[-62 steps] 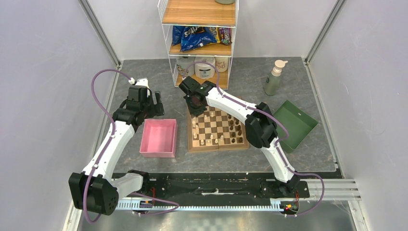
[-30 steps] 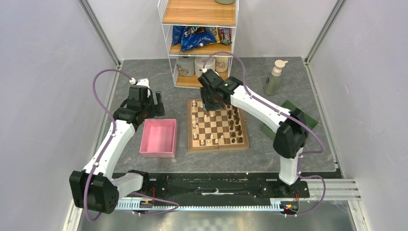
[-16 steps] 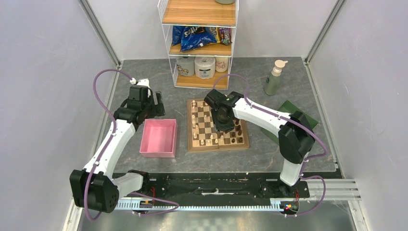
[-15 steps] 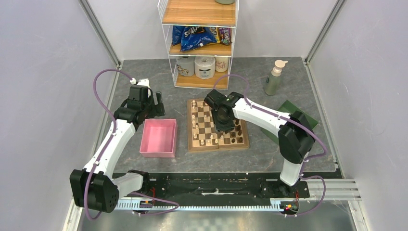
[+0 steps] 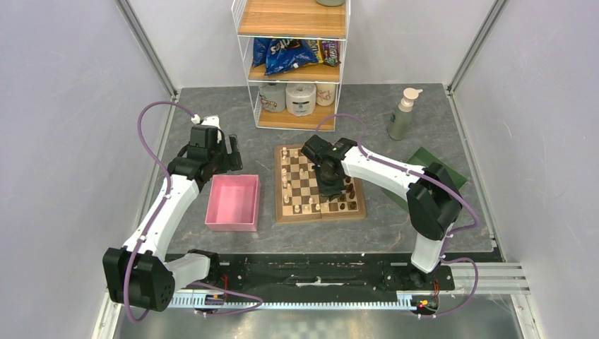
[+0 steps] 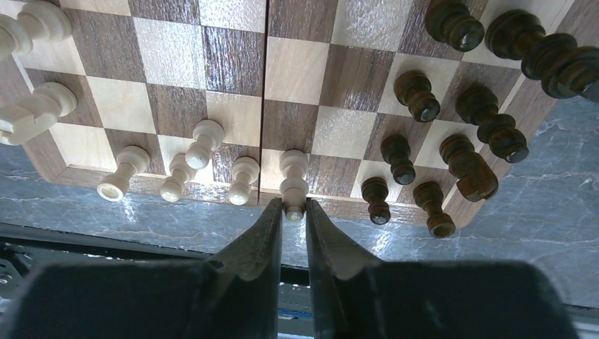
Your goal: Set up the chess pieces on the board
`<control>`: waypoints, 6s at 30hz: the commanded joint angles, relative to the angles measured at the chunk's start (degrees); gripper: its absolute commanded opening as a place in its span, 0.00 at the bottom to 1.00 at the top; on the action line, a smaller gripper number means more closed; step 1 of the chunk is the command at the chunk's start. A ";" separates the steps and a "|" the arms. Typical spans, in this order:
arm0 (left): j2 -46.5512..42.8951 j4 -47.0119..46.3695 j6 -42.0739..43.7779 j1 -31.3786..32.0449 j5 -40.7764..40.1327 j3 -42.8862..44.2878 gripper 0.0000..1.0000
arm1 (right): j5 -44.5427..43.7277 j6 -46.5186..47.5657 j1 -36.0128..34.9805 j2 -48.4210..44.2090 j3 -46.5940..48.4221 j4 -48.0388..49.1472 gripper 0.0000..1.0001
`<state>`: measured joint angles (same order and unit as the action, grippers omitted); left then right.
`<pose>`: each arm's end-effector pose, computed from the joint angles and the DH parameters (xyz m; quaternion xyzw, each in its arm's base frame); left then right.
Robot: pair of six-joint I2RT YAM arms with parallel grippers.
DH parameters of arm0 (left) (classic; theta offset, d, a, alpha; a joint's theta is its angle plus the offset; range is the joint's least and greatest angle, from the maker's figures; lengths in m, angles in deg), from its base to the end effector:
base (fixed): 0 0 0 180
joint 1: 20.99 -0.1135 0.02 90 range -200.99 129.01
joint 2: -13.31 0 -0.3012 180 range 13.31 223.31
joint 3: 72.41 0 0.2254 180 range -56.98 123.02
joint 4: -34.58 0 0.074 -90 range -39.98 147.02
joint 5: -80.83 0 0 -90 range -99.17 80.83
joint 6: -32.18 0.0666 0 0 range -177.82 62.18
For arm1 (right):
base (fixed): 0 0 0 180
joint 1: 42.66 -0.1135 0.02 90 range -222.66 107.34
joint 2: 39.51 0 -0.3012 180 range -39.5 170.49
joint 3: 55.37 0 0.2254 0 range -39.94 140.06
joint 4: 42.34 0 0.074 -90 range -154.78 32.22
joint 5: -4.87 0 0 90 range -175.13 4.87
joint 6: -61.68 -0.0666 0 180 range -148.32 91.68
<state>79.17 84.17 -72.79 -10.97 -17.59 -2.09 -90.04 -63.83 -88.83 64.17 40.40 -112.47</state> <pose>0.2186 -0.0287 0.3068 -0.0678 0.9197 -0.0161 0.3863 0.2420 0.2439 0.2378 -0.0879 0.9898 0.0358 0.1066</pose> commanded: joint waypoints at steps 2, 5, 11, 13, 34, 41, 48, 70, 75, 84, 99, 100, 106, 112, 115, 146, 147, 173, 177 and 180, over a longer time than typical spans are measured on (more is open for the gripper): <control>-0.24 -0.84 -1.10 -0.27 0.39 0.83 0.94 | 0.67 -0.30 -0.16 -0.70 0.51 1.01 0.15; -0.25 -0.75 -1.03 -0.26 0.59 0.83 0.94 | 0.47 0.09 -0.26 -1.43 1.78 0.70 0.09; -0.38 -0.75 -1.02 -0.27 0.72 0.92 0.94 | -2.85 4.10 -0.15 -0.80 10.50 -0.66 0.09; -0.54 -0.76 -1.12 -0.27 0.76 0.88 0.94 | -3.74 5.89 0.20 1.07 14.36 -0.67 0.09; -0.95 -0.84 -1.20 -0.26 0.82 0.92 0.94 | -0.53 11.09 1.44 28.27 49.34 -4.23 0.10; -0.89 -0.88 -1.21 -0.31 0.87 1.00 0.94 | 1.16 10.63 1.43 30.30 50.49 -4.36 0.10; -0.91 -0.84 -1.19 -0.35 1.04 1.00 0.94 | 1.85 10.05 1.35 32.17 51.93 -4.52 0.11; -0.69 -0.83 -1.21 -0.60 1.36 1.00 0.94 | 3.63 8.93 0.56 34.17 52.54 -3.88 0.14; -0.81 -0.81 -1.13 -0.60 1.40 1.00 0.93 | 3.63 9.11 0.56 34.22 52.56 -3.92 0.16; -0.75 -0.81 -1.12 -0.70 1.26 1.00 0.93 | 3.70 9.14 0.56 33.19 53.88 -4.40 0.32; -0.85 -0.75 -1.21 -0.71 0.71 0.92 0.94 | -0.65 8.01 1.16 19.99 44.27 -1.56 0.39; -0.86 -0.75 -1.21 -0.76 0.71 0.92 0.94 | -0.84 7.87 1.17 18.43 41.96 -0.88 0.39; -1.08 -0.76 -1.27 -0.79 0.32 0.92 0.94 | 3.17 4.98 0.20 10.19 28.29 3.55 0.39; -0.93 -0.67 -1.30 -0.79 0.37 0.92 0.94 | 4.69 3.53 -2.89 11.36 24.87 5.55 0.39; -0.90 -0.70 -1.30 -0.78 0.42 0.85 0.94 | 4.73 3.65 -4.08 13.64 25.77 5.58 0.40; -0.04 -0.69 -1.27 -0.77 0.71 0.83 0.94 | 0.41 5.37 -5.42 20.78 28.72 4.60 0.32; -0.04 -0.68 -1.22 -0.78 0.69 0.84 0.94 | 0.60 5.42 -5.42 20.78 28.74 4.60 0.30; -0.14 -0.67 -1.21 -0.79 1.27 0.92 0.94 | 2.45 4.76 -7.09 20.42 28.05 4.69 0.24; -0.10 -0.75 -1.21 -0.79 1.65 0.92 0.94 | 2.18 4.78 -7.09 20.19 28.12 4.77 0.32; -0.03 -0.68 -1.21 -0.79 1.70 0.92 0.94 | 1.55 4.95 -7.09 19.89 28.51 4.78 0.37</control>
<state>79.17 84.19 -72.79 -11.53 -16.50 -2.09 -87.53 -58.80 -95.70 84.43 66.50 -108.36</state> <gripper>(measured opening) 0.938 0.348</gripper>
